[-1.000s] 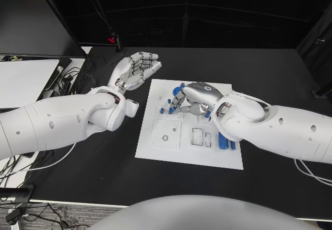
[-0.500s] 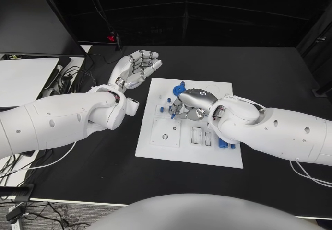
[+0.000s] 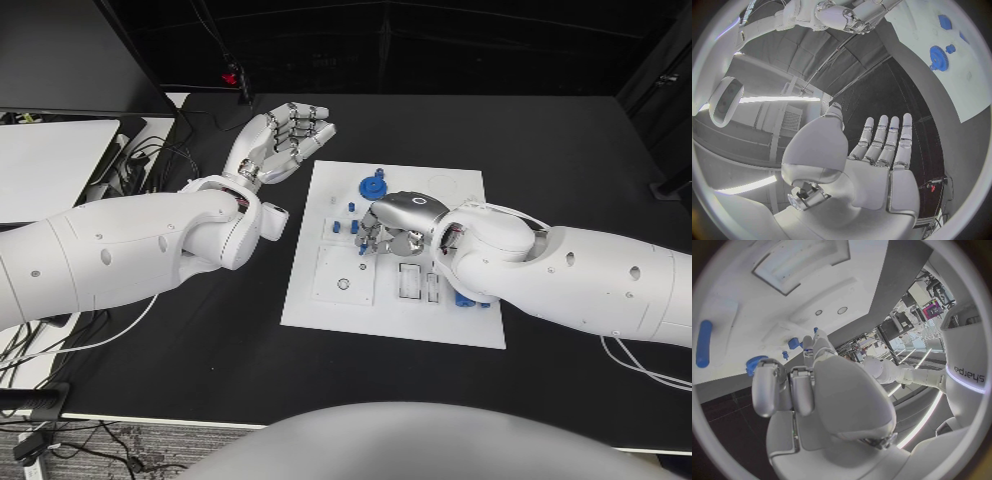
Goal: Assemble the parts on the task board
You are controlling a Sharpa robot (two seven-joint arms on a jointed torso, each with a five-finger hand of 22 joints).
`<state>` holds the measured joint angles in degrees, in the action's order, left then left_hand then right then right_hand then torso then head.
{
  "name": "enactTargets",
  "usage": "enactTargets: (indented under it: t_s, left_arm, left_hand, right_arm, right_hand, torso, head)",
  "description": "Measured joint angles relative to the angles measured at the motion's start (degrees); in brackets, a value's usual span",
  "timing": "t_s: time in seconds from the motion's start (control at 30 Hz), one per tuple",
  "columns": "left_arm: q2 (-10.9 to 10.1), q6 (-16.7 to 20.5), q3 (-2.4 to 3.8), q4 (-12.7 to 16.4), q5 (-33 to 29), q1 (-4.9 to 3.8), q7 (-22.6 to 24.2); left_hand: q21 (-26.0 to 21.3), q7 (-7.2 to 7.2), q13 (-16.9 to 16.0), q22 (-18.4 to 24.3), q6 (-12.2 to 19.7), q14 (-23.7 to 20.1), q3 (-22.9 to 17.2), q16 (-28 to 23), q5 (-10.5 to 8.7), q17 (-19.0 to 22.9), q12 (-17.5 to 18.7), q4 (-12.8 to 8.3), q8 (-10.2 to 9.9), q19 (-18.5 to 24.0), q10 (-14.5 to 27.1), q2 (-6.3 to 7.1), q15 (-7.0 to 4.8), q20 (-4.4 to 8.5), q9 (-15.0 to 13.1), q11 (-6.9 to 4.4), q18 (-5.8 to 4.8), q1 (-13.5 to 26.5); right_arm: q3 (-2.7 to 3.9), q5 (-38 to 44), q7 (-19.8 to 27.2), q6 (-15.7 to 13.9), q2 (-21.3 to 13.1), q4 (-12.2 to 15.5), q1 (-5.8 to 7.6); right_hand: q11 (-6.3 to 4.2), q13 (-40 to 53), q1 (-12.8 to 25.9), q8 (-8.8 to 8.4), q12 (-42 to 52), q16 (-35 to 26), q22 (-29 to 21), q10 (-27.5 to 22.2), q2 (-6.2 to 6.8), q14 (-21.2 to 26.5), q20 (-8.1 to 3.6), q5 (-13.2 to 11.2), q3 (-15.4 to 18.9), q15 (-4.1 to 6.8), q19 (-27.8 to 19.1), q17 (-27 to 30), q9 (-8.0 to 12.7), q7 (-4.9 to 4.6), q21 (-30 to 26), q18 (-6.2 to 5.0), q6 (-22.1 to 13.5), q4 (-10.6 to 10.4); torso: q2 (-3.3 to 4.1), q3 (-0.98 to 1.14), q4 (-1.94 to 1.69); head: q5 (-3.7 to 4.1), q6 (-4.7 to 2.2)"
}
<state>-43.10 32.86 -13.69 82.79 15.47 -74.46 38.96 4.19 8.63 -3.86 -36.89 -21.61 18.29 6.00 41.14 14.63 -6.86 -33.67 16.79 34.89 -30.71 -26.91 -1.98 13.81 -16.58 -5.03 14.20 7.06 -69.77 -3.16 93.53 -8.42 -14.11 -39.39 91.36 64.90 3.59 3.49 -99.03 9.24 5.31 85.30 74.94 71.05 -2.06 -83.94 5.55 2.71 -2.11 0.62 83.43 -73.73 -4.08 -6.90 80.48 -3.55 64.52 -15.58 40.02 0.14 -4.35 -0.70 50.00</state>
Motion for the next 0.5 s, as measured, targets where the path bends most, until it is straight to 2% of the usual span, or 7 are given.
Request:
enactTargets:
  t_s: [0.5]
  left_arm:
    - [-0.1, 0.0, 0.0, 0.0, 0.0, 0.05, 0.0]
  left_hand:
    - [0.0, 0.0, 0.0, 0.0, 0.0, 0.0, 0.0, 0.0, 0.0, 0.0, 0.0, 0.0, 0.0, 0.0, 0.0, 0.0, 0.0, 0.0, 0.0, 0.0, 0.0, 0.0]
  right_arm:
    - [0.01, 0.2, -0.9, 3.1, 0.8, -0.1, -0.39]
  right_hand:
    - [0.0, 0.0, 0.0, -0.5, -0.5, -0.3, 0.0, 0.0, 0.01, 0.0, 0.02, 0.1, -0.4, 0.0, -0.4, 1.3, 0.0, -0.18, -0.9, 0.0, 0.0, 0.1]
  torso:
    - [0.0, -0.03, -0.02]
  head:
    - [0.14, 0.01]
